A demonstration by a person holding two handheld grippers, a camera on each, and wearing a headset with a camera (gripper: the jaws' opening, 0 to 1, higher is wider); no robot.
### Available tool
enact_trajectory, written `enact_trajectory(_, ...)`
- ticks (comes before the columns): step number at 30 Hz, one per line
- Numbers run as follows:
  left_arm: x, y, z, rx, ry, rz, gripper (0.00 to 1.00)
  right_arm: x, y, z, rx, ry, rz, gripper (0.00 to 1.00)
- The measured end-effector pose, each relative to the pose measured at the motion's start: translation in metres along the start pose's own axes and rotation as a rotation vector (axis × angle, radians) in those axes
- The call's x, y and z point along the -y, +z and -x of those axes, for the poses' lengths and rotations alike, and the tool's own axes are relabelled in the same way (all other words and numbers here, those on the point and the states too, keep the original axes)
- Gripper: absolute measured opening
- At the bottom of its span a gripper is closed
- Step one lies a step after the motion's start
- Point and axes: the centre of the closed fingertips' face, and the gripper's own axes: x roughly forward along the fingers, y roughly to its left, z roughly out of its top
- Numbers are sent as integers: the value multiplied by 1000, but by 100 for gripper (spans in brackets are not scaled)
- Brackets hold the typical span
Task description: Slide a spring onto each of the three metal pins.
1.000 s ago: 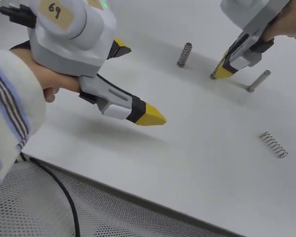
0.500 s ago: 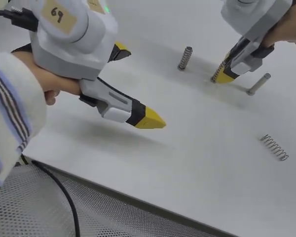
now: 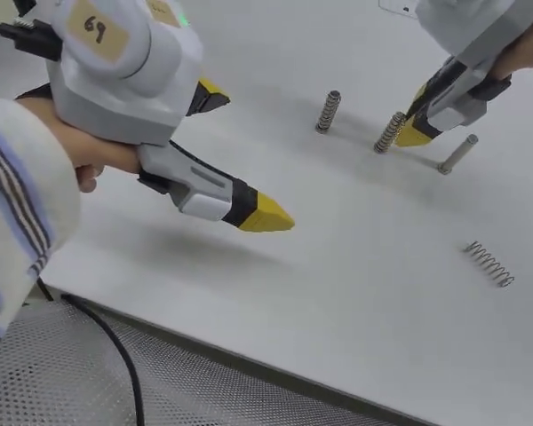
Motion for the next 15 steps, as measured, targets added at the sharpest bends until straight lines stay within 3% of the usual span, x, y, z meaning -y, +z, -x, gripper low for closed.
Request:
enact_trajectory(3, 3, 2, 3, 1, -5, 5, 96, -6, -5, 7, -16, -5, 8, 24)
enact_trajectory(11, 0, 1, 10, -2, -1, -2, 96, -18, -14, 34, 16, -40, -14, 32)
enact_trajectory(15, 3, 4, 12, 1, -1, 3, 97, -15, -21, 46, 43, -71, -40, 33)
